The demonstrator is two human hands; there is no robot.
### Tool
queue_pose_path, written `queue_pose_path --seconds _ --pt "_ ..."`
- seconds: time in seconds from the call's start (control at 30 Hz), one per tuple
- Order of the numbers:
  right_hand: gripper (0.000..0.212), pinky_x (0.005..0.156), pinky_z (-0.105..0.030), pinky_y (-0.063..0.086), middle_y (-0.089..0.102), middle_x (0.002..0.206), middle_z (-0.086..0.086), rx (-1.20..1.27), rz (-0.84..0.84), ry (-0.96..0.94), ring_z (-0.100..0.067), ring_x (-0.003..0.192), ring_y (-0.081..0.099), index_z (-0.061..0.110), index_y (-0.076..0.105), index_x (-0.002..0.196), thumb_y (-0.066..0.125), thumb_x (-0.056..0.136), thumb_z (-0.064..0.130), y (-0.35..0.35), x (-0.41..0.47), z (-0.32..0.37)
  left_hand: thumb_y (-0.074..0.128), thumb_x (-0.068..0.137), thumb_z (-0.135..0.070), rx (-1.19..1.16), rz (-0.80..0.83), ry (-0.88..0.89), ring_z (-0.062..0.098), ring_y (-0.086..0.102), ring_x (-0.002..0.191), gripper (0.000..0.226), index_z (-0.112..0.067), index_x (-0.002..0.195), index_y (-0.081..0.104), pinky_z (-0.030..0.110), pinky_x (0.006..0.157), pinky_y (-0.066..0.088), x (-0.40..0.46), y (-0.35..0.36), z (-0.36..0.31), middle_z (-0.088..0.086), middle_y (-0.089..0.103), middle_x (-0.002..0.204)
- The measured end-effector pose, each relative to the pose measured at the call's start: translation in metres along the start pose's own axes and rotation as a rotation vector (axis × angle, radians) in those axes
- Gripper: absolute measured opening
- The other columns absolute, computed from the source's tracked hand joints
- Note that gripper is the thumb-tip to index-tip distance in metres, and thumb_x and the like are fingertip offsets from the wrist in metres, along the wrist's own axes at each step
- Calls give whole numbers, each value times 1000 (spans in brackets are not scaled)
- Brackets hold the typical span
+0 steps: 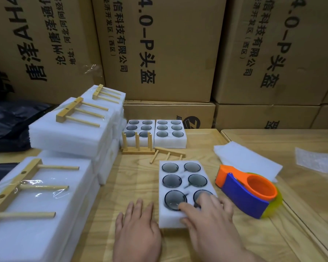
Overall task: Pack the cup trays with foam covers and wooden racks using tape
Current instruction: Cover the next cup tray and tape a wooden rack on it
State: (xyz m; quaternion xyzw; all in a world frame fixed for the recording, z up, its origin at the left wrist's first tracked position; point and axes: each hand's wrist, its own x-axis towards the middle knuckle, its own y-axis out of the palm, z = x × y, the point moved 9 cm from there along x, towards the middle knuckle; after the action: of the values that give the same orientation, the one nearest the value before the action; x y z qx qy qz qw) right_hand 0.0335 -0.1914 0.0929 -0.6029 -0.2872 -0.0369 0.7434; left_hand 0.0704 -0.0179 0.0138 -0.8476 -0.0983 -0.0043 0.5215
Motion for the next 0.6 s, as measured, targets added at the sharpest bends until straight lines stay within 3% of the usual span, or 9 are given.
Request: queue_pose_path --seconds 0.13,0.2,0.27,0.37,0.5,0.6 --pt "36 80 -37 32 47 72 4 -13 58 -37 -21 62 59 39 68 82 83 49 42 13 -9 5 24 103 -42 47 -15 -12 5 -1 154 52 -51 154 20 36 124 -2 -5 3 5 -20 2 167" --pt "37 73 -38 48 47 69 6 -30 98 -77 -18 59 57 39 69 79 86 48 49 14 -9 7 24 104 -43 39 -21 -27 4 -1 154 49 -51 152 23 35 124 -2 -7 4 8 -21 4 167" --pt "34 70 -31 54 52 72 10 -14 143 -99 -14 66 59 43 70 94 72 65 60 12 -8 5 24 104 -43 24 -28 -46 3 0 154 47 -51 150 28 35 124 -2 -8 4 11 -22 6 167" --pt "48 85 -27 44 58 85 22 255 218 62 -4 92 54 45 55 124 37 87 71 12 1 -24 23 104 -44 -26 -21 -58 2 2 153 46 -49 148 35 34 124 -3 -11 4 13 -22 11 166" --pt "13 83 -23 47 66 103 22 578 -4 313 6 97 58 40 64 108 54 100 40 10 6 -78 13 101 -49 -62 14 -48 2 3 153 54 -46 147 39 34 125 -3 -15 4 10 -20 15 166" --pt "22 95 -19 44 55 124 28 721 72 419 13 111 52 47 59 117 53 102 31 34 -1 -96 14 103 -47 -48 24 -52 4 4 154 52 -45 148 40 34 125 -2 -17 2 8 -18 15 166"
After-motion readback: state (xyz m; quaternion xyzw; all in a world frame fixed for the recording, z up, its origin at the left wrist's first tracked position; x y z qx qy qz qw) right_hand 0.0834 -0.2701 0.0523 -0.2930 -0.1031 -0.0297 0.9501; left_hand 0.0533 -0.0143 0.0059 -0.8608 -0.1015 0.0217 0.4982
